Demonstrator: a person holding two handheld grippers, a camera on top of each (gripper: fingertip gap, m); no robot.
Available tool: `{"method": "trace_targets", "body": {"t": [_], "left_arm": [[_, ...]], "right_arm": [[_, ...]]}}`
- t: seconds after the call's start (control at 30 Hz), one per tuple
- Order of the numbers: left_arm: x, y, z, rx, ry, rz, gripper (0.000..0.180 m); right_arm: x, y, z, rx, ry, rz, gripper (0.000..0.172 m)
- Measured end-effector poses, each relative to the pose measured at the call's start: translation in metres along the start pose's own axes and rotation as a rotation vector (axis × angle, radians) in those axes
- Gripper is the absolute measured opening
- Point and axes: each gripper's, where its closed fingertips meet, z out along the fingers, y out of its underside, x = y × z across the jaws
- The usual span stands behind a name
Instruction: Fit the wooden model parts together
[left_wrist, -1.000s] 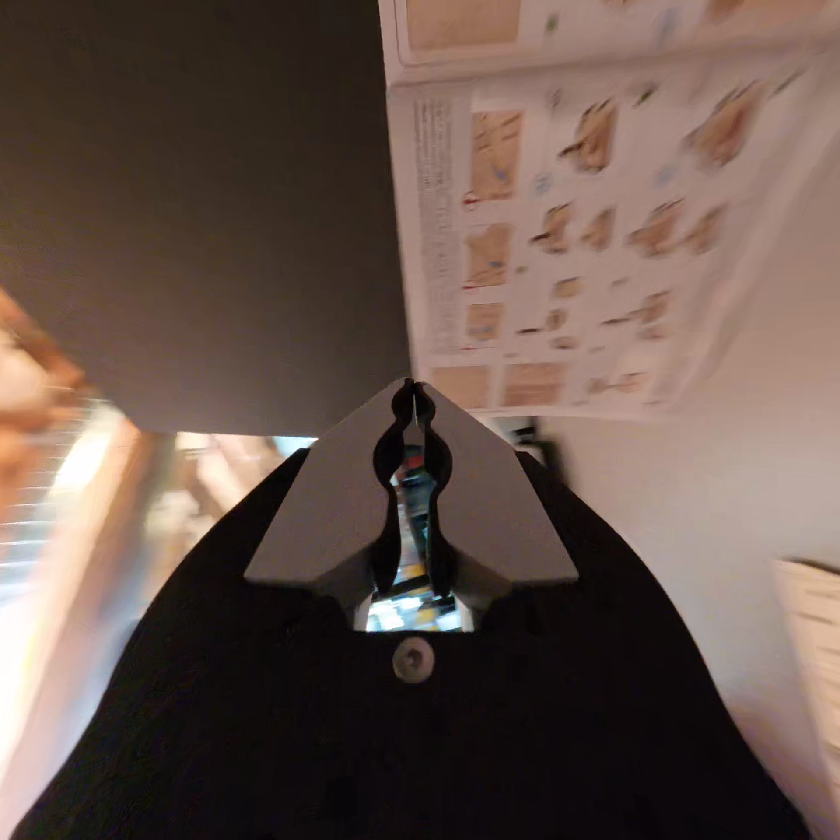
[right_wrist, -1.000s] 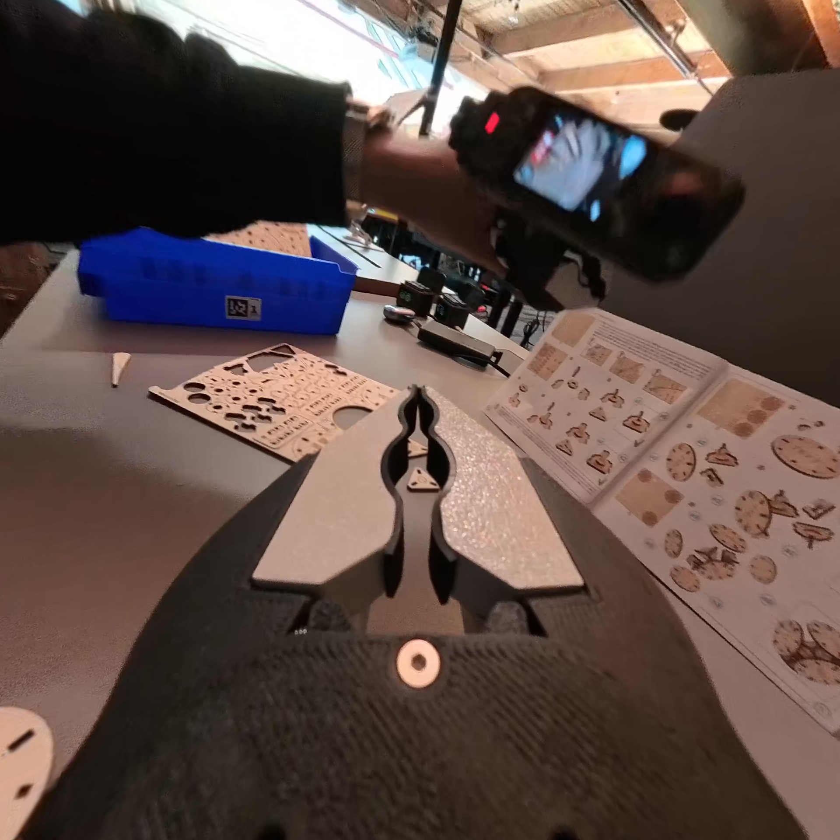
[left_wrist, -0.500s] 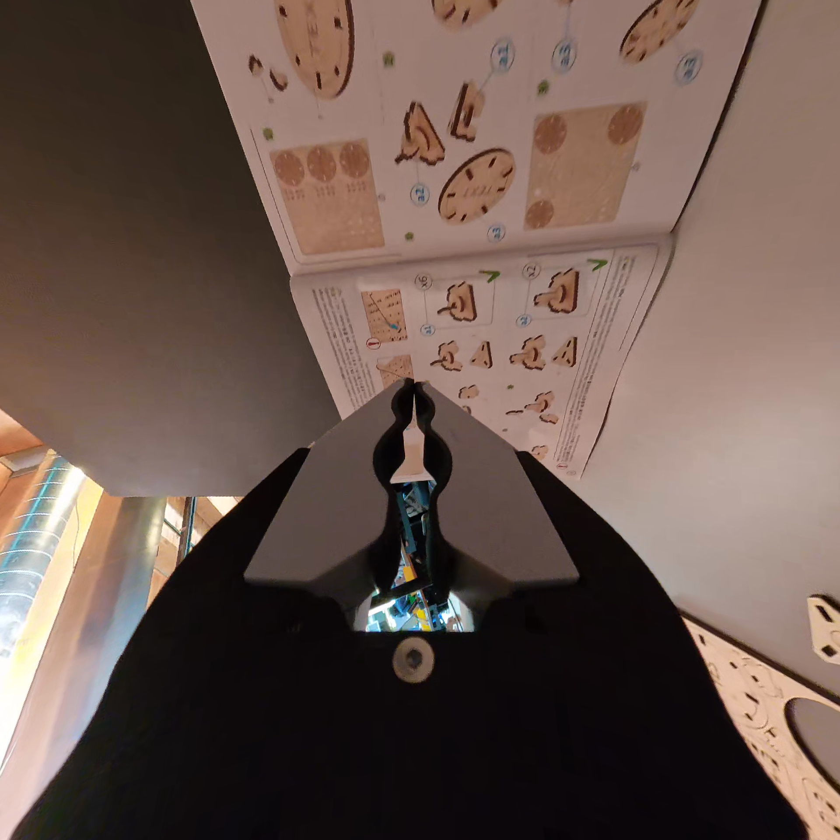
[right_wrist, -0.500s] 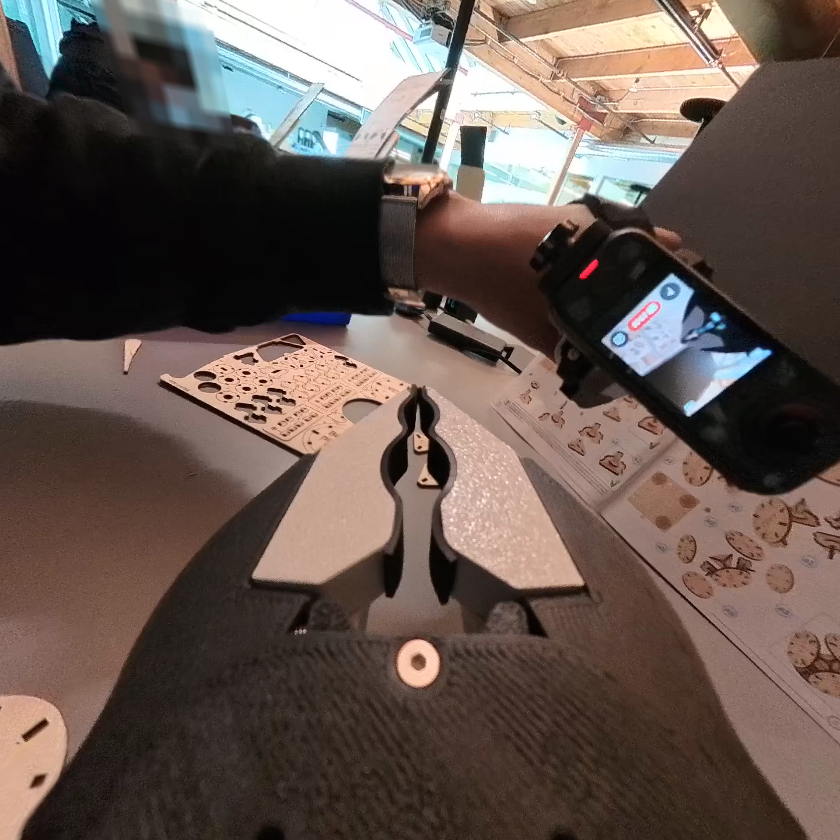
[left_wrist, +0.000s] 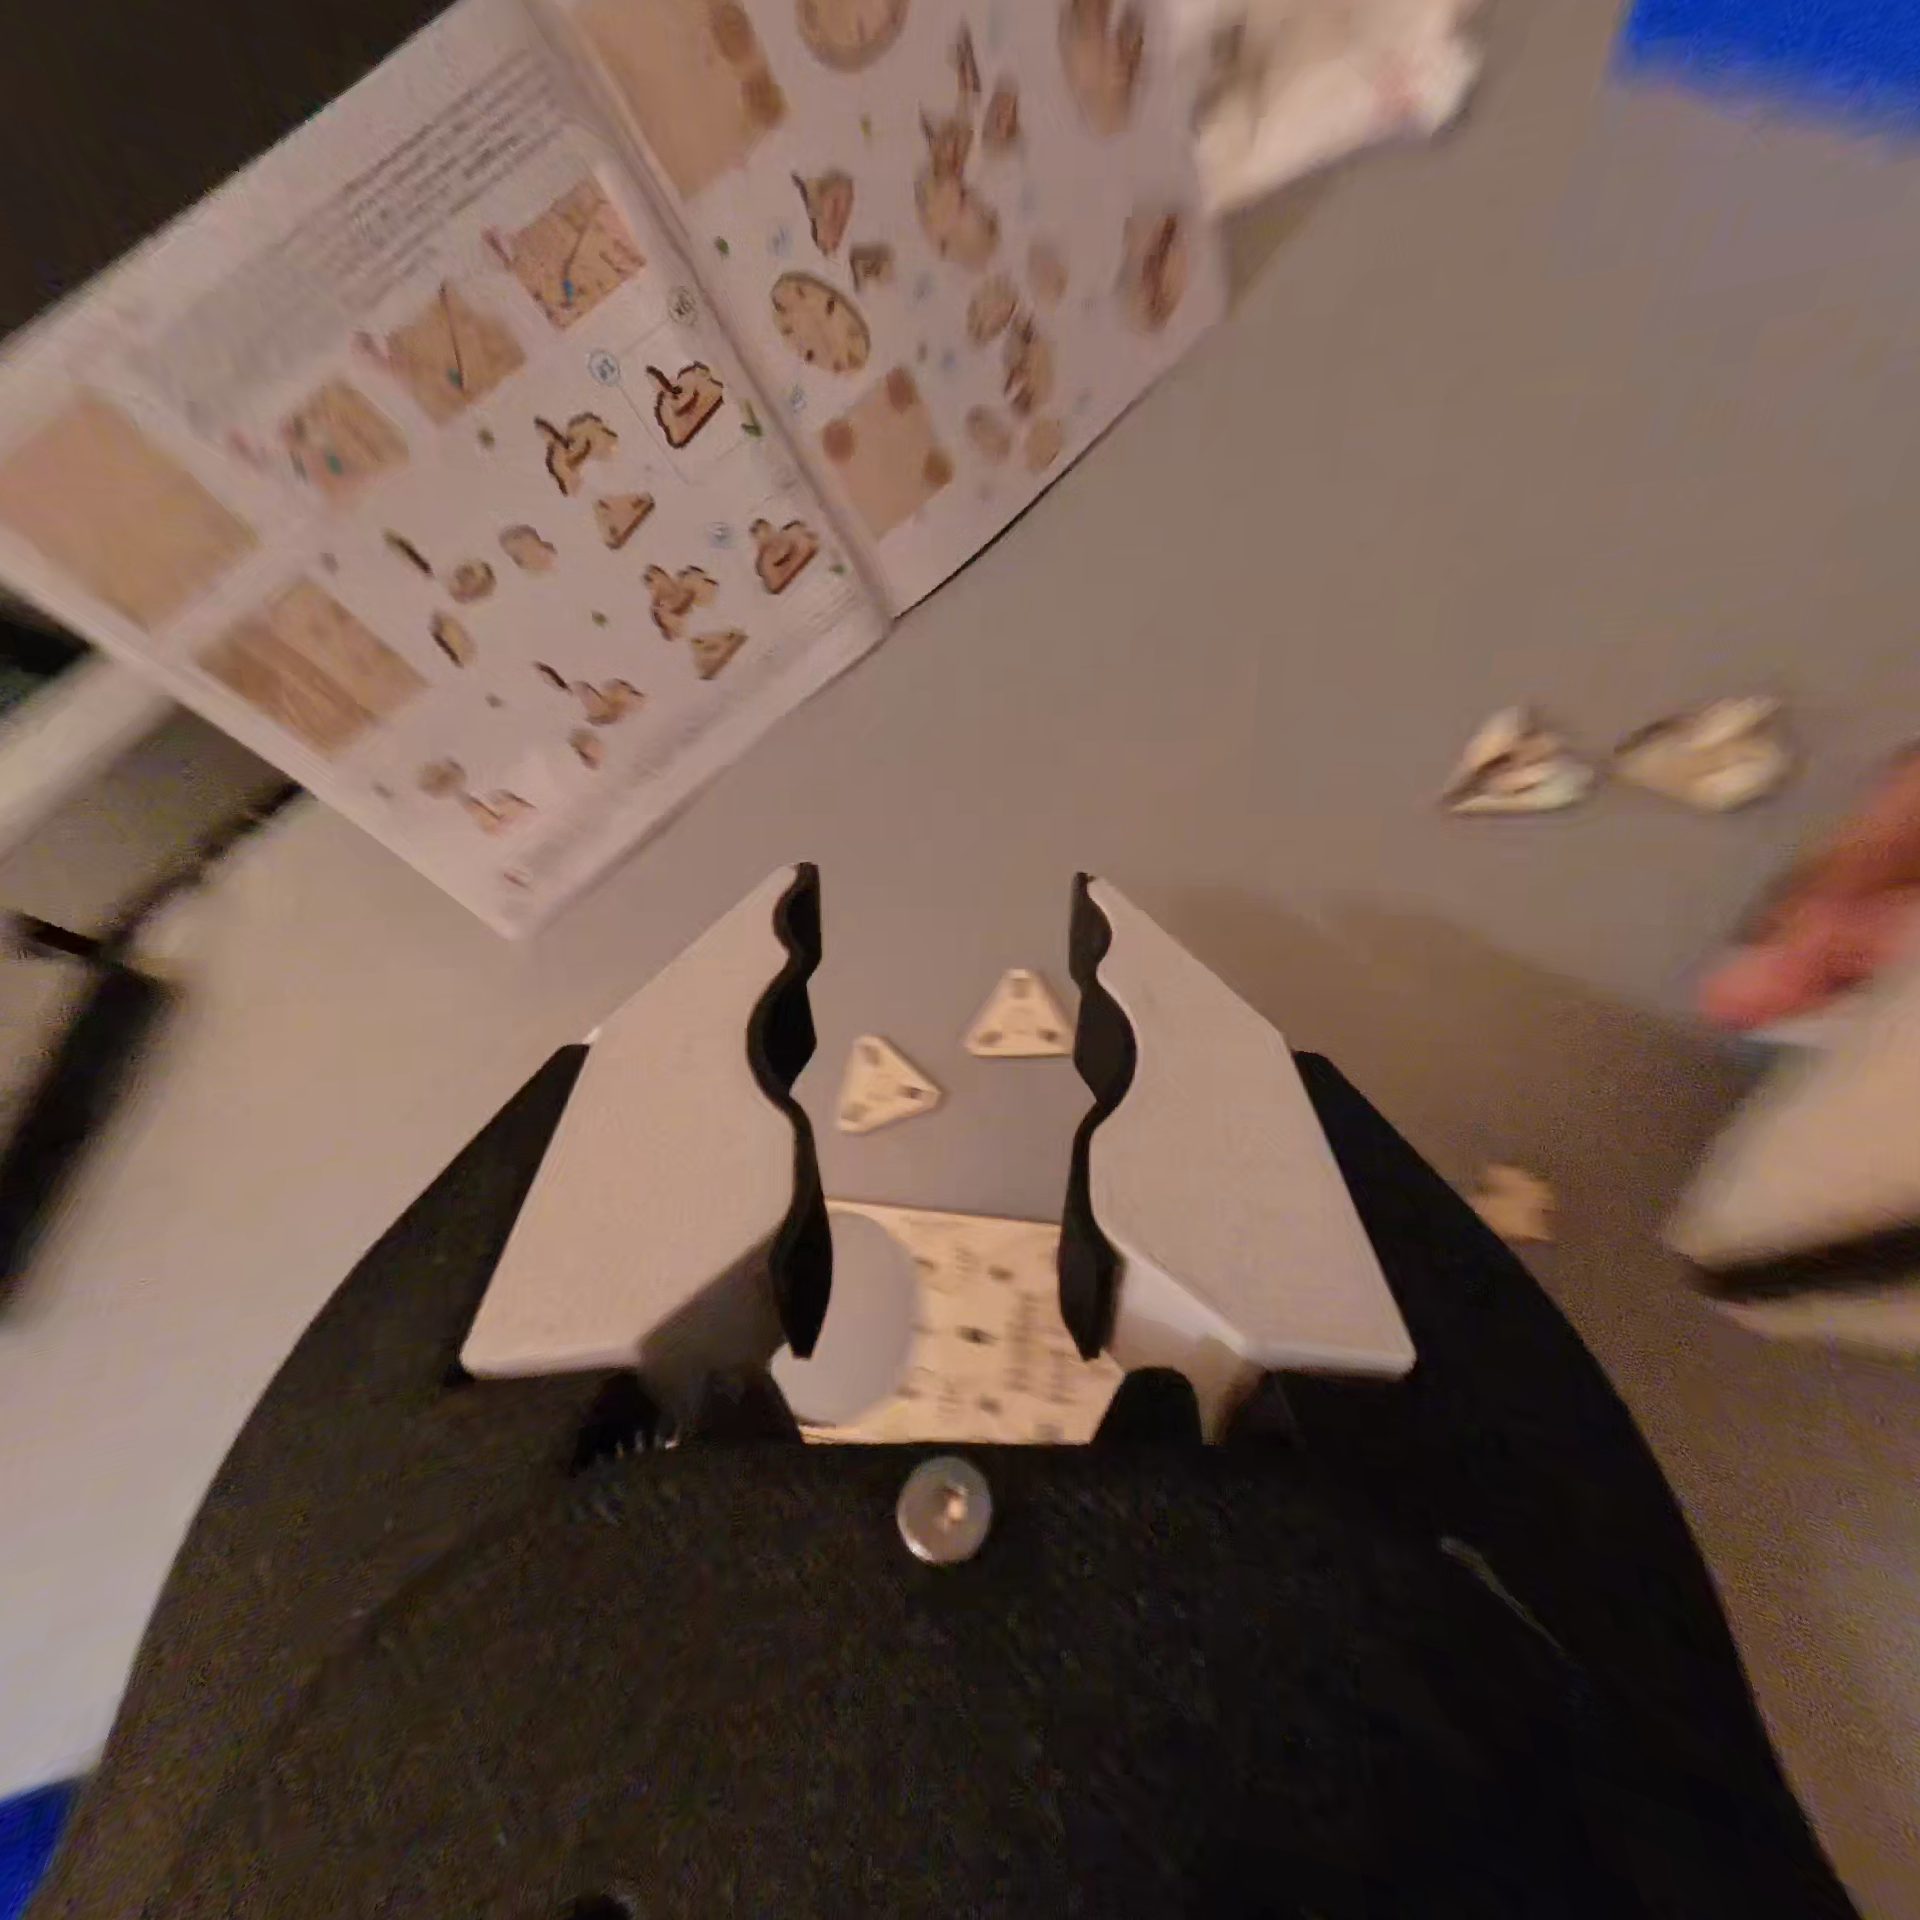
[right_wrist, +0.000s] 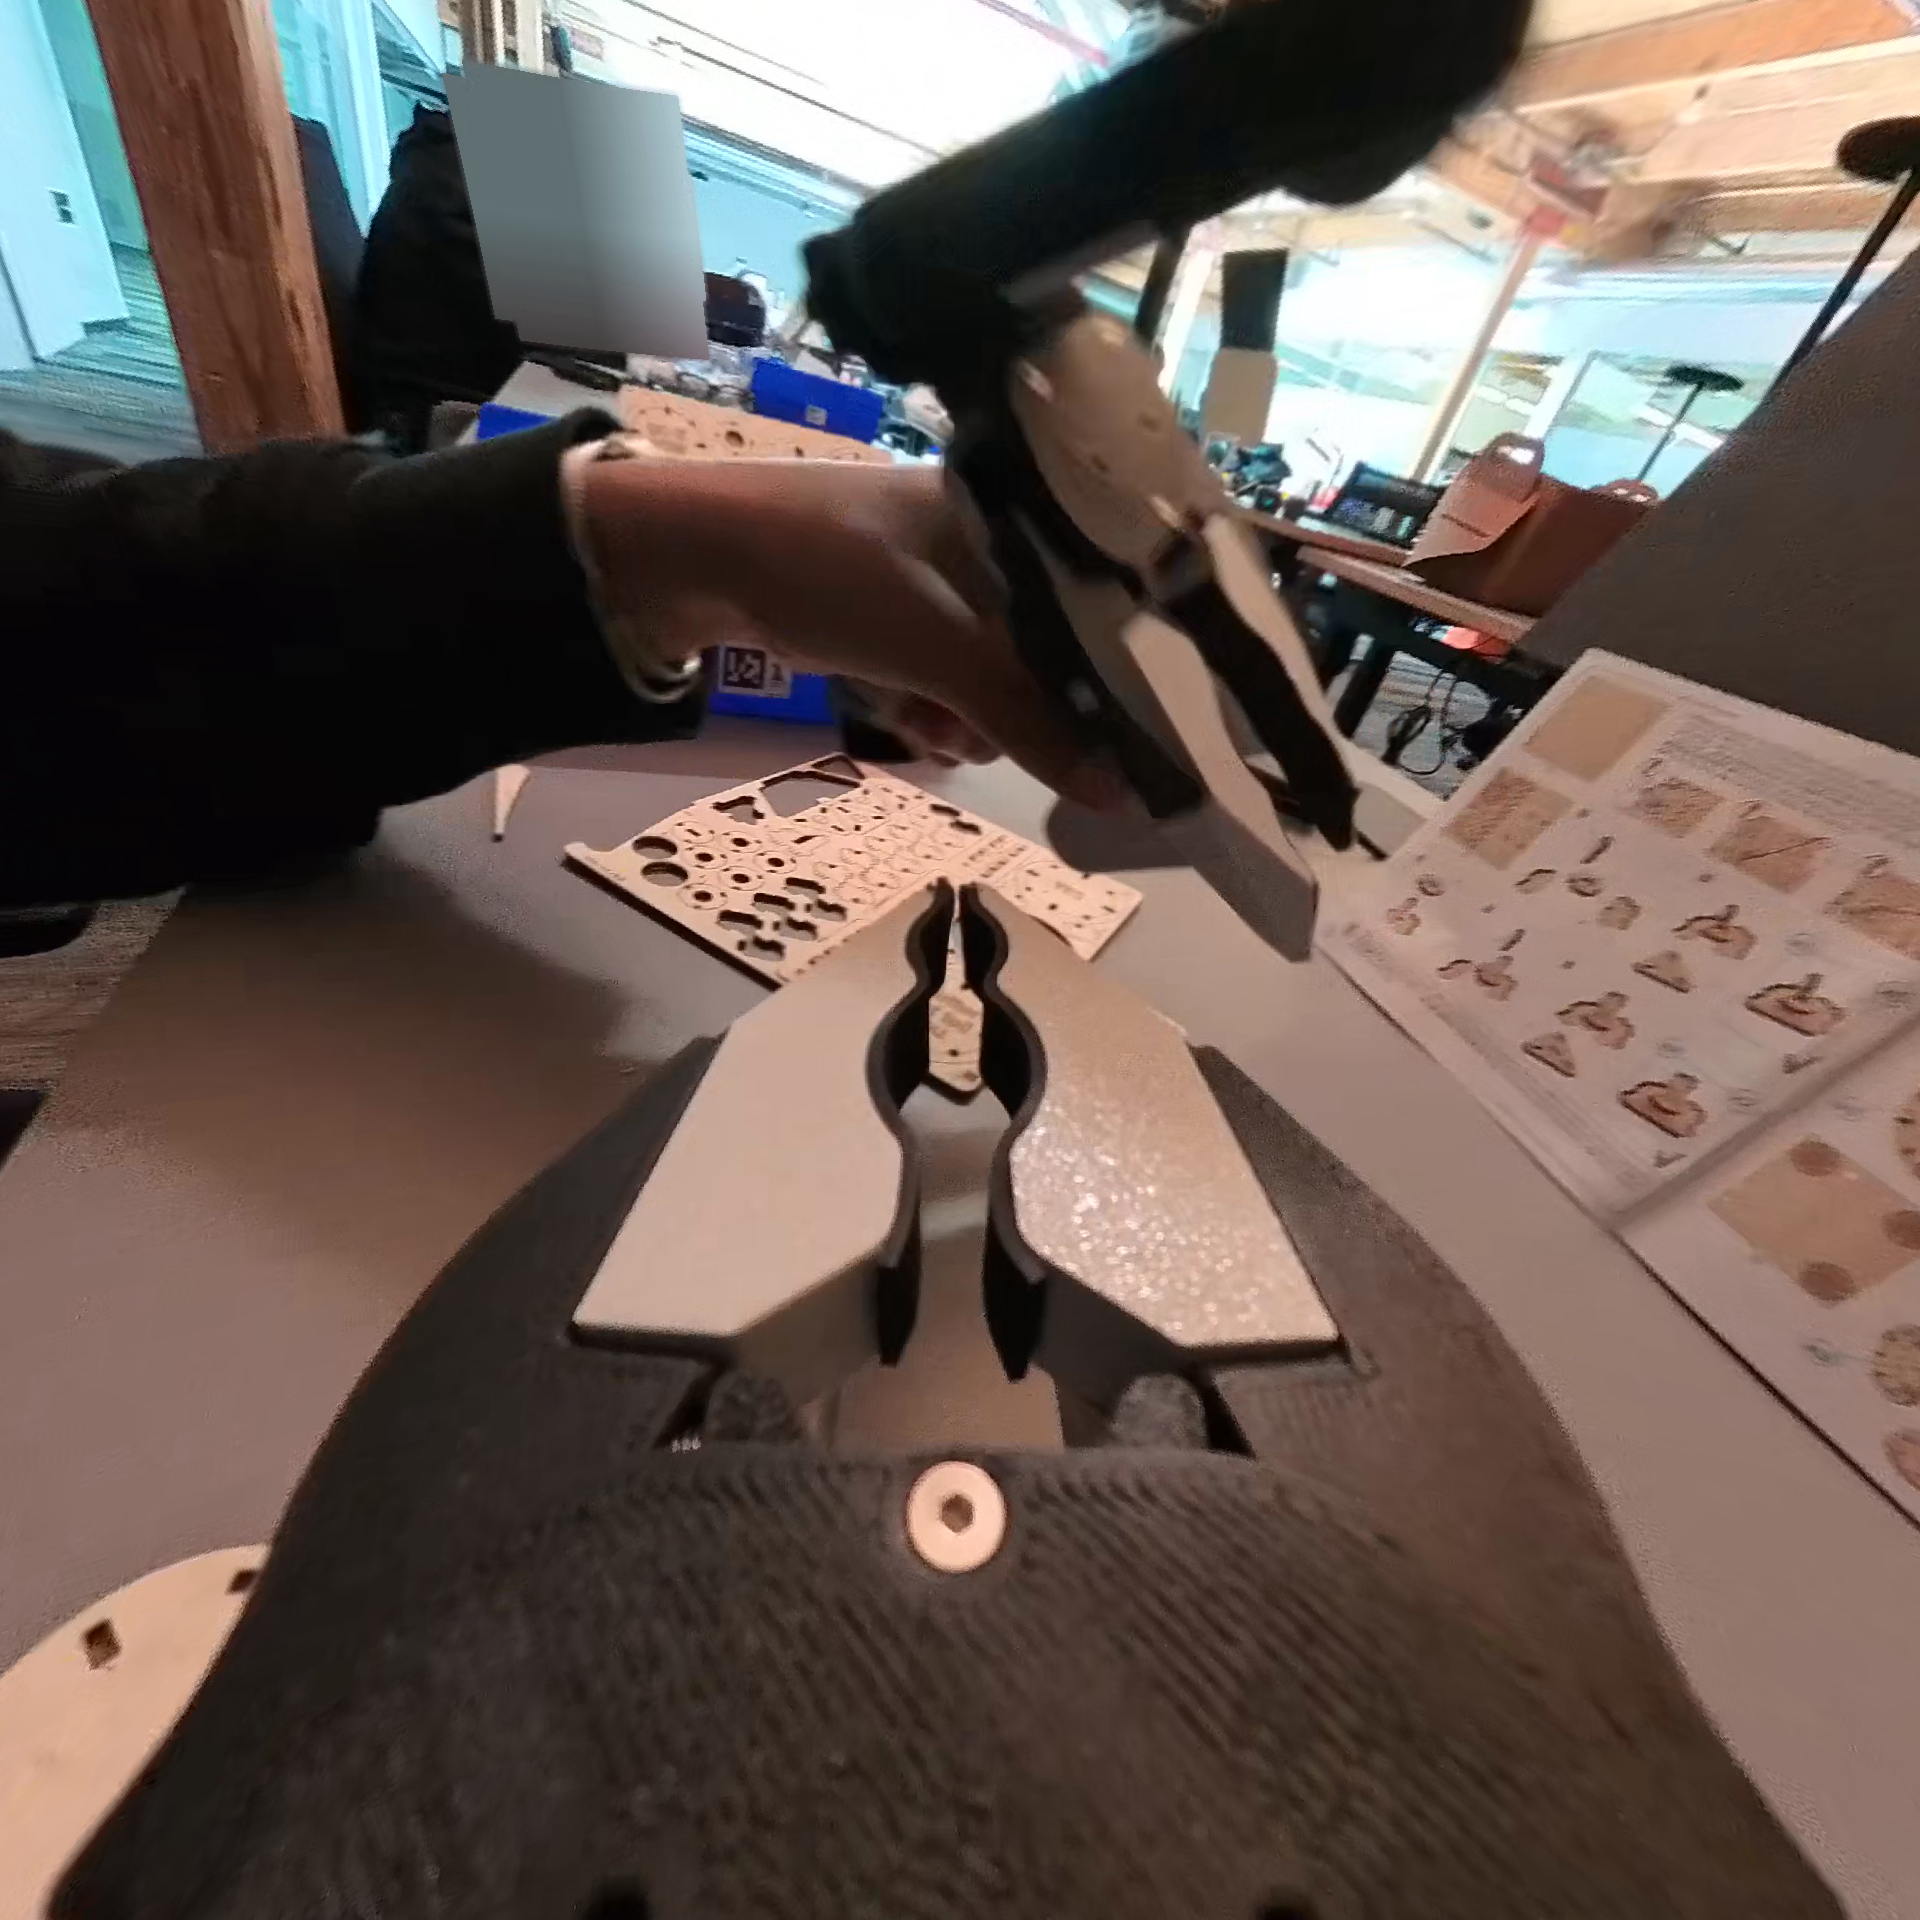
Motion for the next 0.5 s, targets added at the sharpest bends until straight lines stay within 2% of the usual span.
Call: {"method": "trace_targets", "body": {"t": [0.07,0.17,0.27,0.37,0.5], "left_arm": [[0.002,0.007,-0.026,0.135,0.059,-0.209,0.054],[-0.007,0.025,-0.05,0.246,0.034,-0.388,0.054],[-0.001,0.031,-0.062,0.302,0.062,-0.464,0.054],[0.004,0.023,-0.064,0.41,0.073,-0.479,0.053],[0.02,0.02,-0.054,0.427,0.123,-0.465,0.052]], "right_arm": [[-0.006,0.001,0.002,0.001,-0.027,0.024,0.0],[-0.011,0.001,0.002,0.003,-0.049,0.043,0.0],[-0.009,-0.003,0.0,0.017,-0.041,0.044,0.0],[-0.003,-0.003,-0.001,0.018,-0.018,0.035,0.0],[0.003,-0.004,-0.003,0.02,0.006,0.03,0.0]]}}
